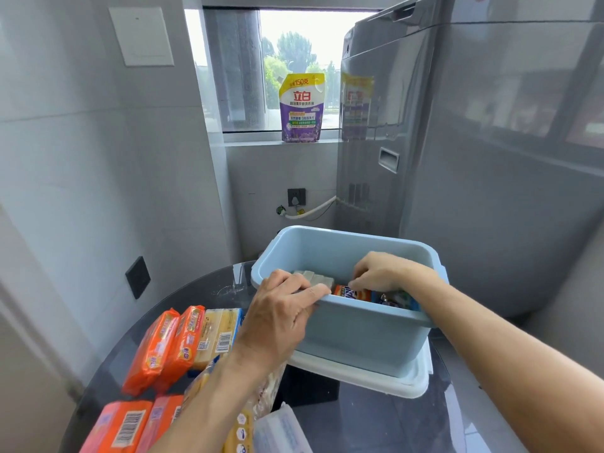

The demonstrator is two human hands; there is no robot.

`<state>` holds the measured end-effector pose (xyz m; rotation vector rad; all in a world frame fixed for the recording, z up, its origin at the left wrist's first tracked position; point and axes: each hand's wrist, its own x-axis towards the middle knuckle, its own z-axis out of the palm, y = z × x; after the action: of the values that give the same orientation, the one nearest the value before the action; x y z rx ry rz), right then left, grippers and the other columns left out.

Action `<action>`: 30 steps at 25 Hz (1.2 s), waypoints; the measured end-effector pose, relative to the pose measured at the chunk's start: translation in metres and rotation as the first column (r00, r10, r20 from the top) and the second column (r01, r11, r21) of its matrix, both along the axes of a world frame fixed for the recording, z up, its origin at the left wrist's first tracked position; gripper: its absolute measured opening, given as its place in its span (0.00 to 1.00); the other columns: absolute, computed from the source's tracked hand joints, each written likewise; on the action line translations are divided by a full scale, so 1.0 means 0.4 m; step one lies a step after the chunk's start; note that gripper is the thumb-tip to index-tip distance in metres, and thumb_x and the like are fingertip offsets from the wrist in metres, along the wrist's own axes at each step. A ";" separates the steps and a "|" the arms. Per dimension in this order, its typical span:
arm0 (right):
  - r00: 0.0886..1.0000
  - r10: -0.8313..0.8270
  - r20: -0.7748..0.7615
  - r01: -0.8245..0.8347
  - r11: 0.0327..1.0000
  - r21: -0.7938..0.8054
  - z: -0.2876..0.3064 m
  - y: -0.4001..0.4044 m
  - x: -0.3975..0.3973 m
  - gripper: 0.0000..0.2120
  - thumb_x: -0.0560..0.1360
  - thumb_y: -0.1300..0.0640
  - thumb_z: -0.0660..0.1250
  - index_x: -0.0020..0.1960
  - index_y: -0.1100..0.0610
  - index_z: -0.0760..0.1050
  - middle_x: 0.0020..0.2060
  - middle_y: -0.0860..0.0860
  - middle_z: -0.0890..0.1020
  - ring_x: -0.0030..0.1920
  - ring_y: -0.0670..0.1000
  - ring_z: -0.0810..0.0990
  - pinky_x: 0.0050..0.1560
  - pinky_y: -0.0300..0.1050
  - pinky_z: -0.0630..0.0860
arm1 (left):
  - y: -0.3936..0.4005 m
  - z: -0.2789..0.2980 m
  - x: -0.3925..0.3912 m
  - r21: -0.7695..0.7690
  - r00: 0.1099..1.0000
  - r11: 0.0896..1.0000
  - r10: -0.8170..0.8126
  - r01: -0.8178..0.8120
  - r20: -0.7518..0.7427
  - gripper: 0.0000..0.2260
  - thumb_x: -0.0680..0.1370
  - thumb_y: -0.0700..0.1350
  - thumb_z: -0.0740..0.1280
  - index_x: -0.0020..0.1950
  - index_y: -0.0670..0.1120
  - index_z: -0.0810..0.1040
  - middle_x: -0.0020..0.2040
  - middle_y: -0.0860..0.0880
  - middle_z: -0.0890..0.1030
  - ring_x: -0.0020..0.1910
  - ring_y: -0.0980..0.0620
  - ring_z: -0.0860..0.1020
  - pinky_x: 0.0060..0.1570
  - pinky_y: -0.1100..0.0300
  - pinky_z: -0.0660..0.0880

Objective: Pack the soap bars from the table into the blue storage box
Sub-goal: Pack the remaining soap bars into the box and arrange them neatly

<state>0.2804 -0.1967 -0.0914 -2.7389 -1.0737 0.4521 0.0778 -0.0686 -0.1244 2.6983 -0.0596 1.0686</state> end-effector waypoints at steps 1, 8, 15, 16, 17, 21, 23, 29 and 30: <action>0.998 -0.043 0.041 0.036 0.986 0.165 0.019 -0.009 -0.010 0.09 0.75 0.50 0.67 0.49 0.52 0.83 0.48 0.51 0.84 0.49 0.53 0.79 0.49 0.45 0.75 | 0.000 0.005 -0.003 0.000 1.000 1.000 -0.008 0.008 -0.016 0.11 0.76 0.38 0.69 0.56 0.46 0.84 0.43 0.50 0.82 0.44 0.46 0.76 0.48 0.52 0.75; 0.886 -0.198 0.420 -0.238 0.584 0.776 0.073 -0.069 -0.361 0.04 0.73 0.51 0.64 0.45 0.49 0.77 0.29 0.39 0.79 0.31 0.44 0.78 0.32 0.40 0.71 | 0.032 0.026 -0.072 -0.076 0.991 0.997 0.018 -0.029 -0.133 0.19 0.73 0.34 0.68 0.64 0.44 0.79 0.59 0.47 0.81 0.58 0.46 0.77 0.63 0.58 0.68; 0.944 0.263 0.198 -0.281 0.957 0.069 -0.158 -0.044 -0.582 0.21 0.73 0.35 0.59 0.49 0.53 0.72 0.48 0.52 0.79 0.46 0.59 0.81 0.37 0.49 0.67 | 0.060 0.008 -0.116 -0.094 0.967 0.994 0.029 -0.054 -0.252 0.28 0.75 0.35 0.66 0.75 0.49 0.69 0.74 0.49 0.70 0.74 0.52 0.64 0.71 0.65 0.54; 0.941 0.270 0.202 -0.286 0.957 0.051 -0.173 -0.037 -0.592 0.23 0.73 0.35 0.59 0.52 0.54 0.71 0.50 0.52 0.77 0.47 0.60 0.81 0.37 0.49 0.66 | 0.063 0.009 -0.115 -0.107 0.967 0.993 0.022 -0.051 -0.254 0.28 0.76 0.34 0.65 0.75 0.50 0.69 0.74 0.49 0.70 0.74 0.52 0.64 0.70 0.66 0.54; 0.941 0.257 0.218 -0.274 0.960 0.053 -0.182 -0.034 -0.598 0.24 0.72 0.35 0.59 0.55 0.54 0.69 0.52 0.53 0.75 0.48 0.60 0.81 0.38 0.49 0.66 | 0.068 0.012 -0.112 -0.125 0.969 0.991 0.012 -0.045 -0.246 0.27 0.76 0.33 0.63 0.74 0.49 0.70 0.73 0.49 0.71 0.73 0.53 0.65 0.71 0.66 0.56; 0.961 0.176 0.212 -0.191 0.980 0.050 -0.193 -0.037 -0.592 0.31 0.69 0.30 0.59 0.60 0.53 0.66 0.55 0.52 0.75 0.53 0.59 0.79 0.40 0.49 0.66 | 0.087 0.024 -0.100 -0.183 0.977 0.982 -0.006 -0.035 -0.215 0.24 0.75 0.31 0.59 0.69 0.48 0.76 0.68 0.50 0.77 0.69 0.52 0.72 0.69 0.58 0.67; 0.965 0.177 0.195 -0.184 0.983 0.018 -0.203 -0.042 -0.607 0.37 0.65 0.26 0.59 0.61 0.52 0.65 0.53 0.52 0.75 0.52 0.58 0.79 0.39 0.48 0.66 | 0.090 0.021 -0.094 -0.189 0.978 0.981 -0.003 -0.037 -0.207 0.24 0.75 0.32 0.60 0.68 0.48 0.77 0.67 0.51 0.78 0.68 0.53 0.72 0.68 0.59 0.68; 0.964 0.129 0.234 -0.116 0.991 -0.069 -0.216 -0.029 -0.593 0.32 0.69 0.47 0.66 0.69 0.53 0.61 0.61 0.54 0.73 0.59 0.60 0.75 0.46 0.50 0.70 | 0.090 0.013 -0.087 -0.203 0.979 0.979 -0.011 -0.031 -0.203 0.23 0.75 0.34 0.62 0.68 0.50 0.76 0.67 0.52 0.77 0.68 0.54 0.71 0.66 0.58 0.70; 0.957 0.111 0.269 -0.096 0.993 -0.070 -0.203 -0.036 -0.579 0.29 0.70 0.48 0.64 0.68 0.53 0.62 0.61 0.54 0.73 0.60 0.60 0.75 0.49 0.51 0.71 | 0.091 0.013 -0.088 -0.202 0.979 0.979 -0.011 -0.032 -0.204 0.23 0.75 0.33 0.62 0.68 0.50 0.76 0.67 0.52 0.77 0.68 0.54 0.71 0.66 0.58 0.69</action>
<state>0.0486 -0.2111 -0.1728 -2.8646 -1.2910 0.1189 0.0427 -0.0322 -0.1192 2.6054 0.0957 0.7491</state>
